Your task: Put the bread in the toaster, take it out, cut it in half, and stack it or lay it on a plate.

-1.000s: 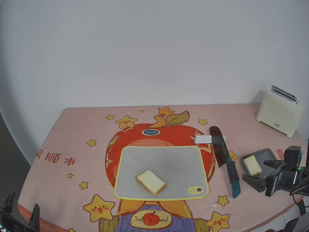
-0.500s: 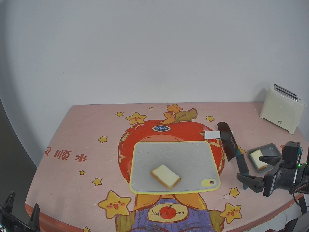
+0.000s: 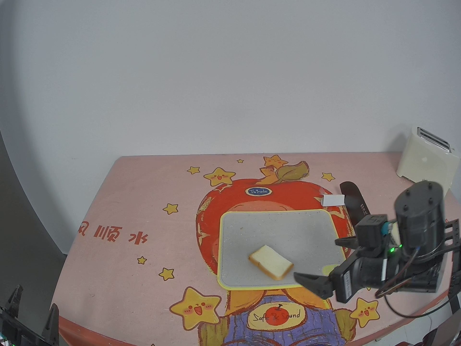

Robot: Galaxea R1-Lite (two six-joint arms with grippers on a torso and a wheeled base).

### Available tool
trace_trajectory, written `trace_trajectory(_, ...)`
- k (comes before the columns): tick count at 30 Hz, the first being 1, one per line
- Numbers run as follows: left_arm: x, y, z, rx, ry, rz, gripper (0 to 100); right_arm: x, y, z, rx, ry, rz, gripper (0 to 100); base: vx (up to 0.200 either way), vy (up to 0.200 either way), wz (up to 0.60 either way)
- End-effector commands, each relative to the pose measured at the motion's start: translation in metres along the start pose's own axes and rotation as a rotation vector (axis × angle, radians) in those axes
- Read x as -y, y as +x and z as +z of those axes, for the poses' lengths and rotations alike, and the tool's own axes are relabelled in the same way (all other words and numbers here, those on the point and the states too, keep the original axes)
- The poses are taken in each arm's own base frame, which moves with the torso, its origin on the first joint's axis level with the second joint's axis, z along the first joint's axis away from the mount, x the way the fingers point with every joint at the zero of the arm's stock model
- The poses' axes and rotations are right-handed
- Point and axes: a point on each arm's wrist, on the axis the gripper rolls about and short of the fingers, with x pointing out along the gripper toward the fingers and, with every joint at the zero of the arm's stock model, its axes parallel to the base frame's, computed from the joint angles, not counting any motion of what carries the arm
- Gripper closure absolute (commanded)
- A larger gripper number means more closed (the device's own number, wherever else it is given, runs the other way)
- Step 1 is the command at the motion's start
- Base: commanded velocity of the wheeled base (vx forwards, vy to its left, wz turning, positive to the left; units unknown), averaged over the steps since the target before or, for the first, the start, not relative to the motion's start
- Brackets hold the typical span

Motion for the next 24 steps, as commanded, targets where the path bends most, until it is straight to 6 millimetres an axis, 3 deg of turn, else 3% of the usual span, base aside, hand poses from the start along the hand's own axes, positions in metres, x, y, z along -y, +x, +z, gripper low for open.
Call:
trace_trajectory(1,0.000,0.000,-0.005,-0.005,0.000,0.000,0,-0.023,0.033,-0.010,-0.105,-0.065,0.028,0,0.000,0.000,0.00)
trace_trajectory(15,0.000,0.001,-0.005,-0.007,0.001,0.000,0,-0.042,0.076,0.014,-0.106,-0.077,0.027,0,0.000,0.000,0.00)
trace_trajectory(24,0.000,0.000,-0.005,-0.005,0.001,0.000,0,-0.051,0.089,0.020,-0.101,-0.085,0.036,0,0.000,0.000,0.00)
